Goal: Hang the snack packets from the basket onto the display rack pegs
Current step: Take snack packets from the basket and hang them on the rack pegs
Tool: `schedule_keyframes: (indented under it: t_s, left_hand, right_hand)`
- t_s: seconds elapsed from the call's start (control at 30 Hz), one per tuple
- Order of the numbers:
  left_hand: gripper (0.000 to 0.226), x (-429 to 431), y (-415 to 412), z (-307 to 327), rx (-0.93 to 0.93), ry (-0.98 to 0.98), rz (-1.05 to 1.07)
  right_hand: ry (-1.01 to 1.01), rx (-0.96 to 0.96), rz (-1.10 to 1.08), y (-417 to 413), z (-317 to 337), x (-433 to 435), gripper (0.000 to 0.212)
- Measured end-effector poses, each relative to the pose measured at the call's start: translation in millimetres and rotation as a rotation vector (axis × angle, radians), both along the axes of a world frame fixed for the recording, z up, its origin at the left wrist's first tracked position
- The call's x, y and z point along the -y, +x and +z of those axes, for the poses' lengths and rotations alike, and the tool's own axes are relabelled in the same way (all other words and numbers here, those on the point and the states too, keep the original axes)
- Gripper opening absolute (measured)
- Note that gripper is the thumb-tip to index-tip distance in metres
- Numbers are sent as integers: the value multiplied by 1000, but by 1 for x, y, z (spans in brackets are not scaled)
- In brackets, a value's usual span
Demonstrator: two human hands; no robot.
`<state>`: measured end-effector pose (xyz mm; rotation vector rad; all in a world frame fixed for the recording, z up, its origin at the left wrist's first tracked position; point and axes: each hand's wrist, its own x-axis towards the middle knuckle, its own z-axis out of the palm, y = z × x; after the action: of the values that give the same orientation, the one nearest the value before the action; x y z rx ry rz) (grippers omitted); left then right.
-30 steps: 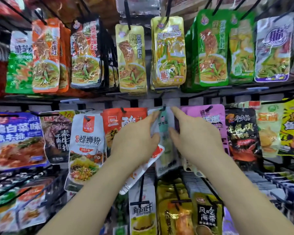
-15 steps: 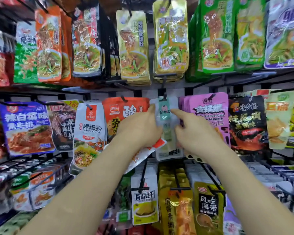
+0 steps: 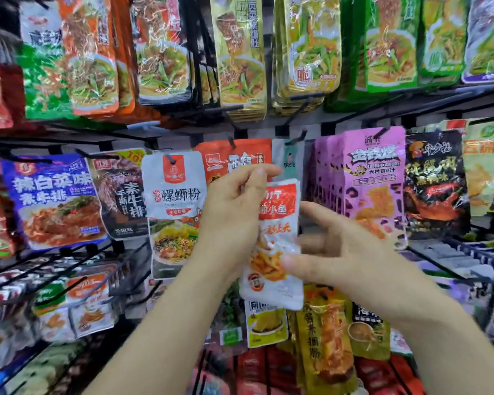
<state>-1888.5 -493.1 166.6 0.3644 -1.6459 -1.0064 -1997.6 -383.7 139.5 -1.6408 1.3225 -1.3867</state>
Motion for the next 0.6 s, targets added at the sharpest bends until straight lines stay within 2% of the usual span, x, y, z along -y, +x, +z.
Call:
schedule_keyframes:
  t_s: [0.1,0.3,0.47,0.6]
  left_hand:
    - [24,-2,26,-2,-124,129,-110]
    - [10,17,105,-18,-137,193,-181]
    - [41,24,159,-40,-131,305,-287]
    - [28,22,191,-50,-120,396,-384]
  right_hand:
    - [-65,124,-73,31,-11,1,57]
    - [-355,476,-388,86,-20,5,32]
    - [-315,667,-420,143,-22,8,33]
    - [-275,647,-467,174,-29,0,24]
